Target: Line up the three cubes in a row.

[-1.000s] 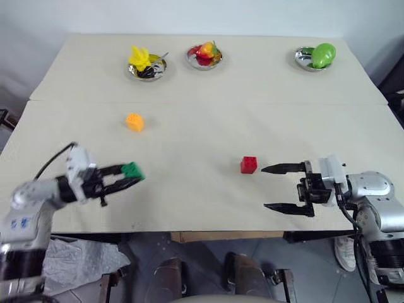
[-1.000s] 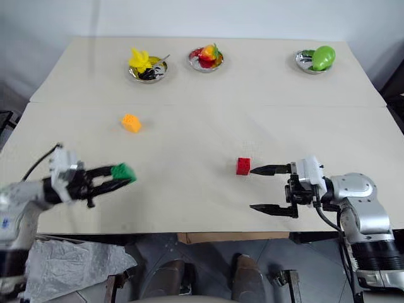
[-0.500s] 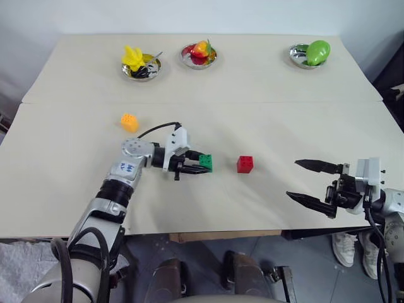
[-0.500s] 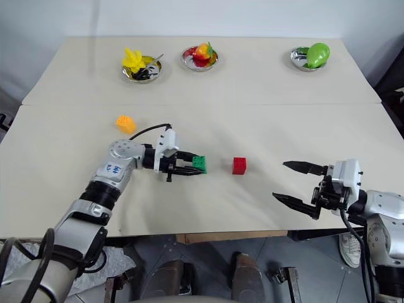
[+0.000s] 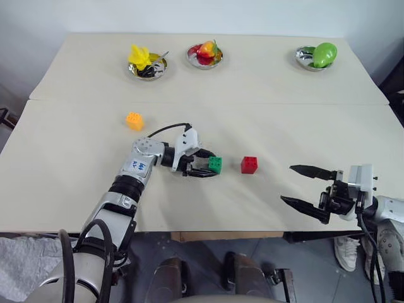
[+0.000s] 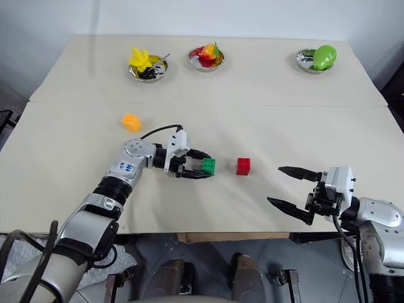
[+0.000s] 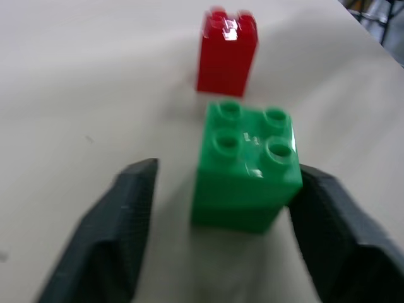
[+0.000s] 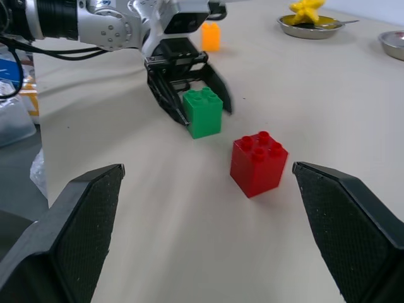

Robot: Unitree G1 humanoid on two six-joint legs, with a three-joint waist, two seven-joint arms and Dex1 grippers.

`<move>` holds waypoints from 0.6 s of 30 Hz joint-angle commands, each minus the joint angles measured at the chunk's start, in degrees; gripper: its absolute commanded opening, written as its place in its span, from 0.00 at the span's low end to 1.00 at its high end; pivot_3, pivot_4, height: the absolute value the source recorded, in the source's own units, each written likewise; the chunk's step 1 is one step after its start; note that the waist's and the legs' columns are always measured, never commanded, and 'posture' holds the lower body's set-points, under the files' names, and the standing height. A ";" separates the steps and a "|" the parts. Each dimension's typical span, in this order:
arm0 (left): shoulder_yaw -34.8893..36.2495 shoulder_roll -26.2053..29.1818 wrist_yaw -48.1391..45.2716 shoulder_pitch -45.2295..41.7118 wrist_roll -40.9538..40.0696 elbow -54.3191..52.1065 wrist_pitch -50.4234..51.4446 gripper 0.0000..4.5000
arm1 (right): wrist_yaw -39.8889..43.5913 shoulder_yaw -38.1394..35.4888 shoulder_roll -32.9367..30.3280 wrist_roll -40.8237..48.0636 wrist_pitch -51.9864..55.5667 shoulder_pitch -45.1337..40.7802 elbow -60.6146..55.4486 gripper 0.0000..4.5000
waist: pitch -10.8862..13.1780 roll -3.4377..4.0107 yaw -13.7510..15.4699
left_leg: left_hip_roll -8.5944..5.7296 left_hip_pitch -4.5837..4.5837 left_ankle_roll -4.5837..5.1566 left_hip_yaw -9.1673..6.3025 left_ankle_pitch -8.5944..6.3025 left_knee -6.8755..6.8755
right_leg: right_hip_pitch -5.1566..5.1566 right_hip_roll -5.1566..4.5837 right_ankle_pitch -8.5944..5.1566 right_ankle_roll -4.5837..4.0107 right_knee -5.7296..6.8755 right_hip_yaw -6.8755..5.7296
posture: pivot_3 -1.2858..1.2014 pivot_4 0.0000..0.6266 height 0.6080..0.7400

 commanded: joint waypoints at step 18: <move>46.95 9.60 27.05 57.03 -20.98 -43.66 2.54 0.97 | -1.00 8.67 6.66 1.16 4.01 -20.06 0.47 1.00 | -0.02 -0.02 -1.29 | 0.11 0.08 0.06 -0.85 -0.03 -0.03 | 0.02 -0.32 -0.05 -0.09 0.25 -0.04 | 0.52 0.24 1.00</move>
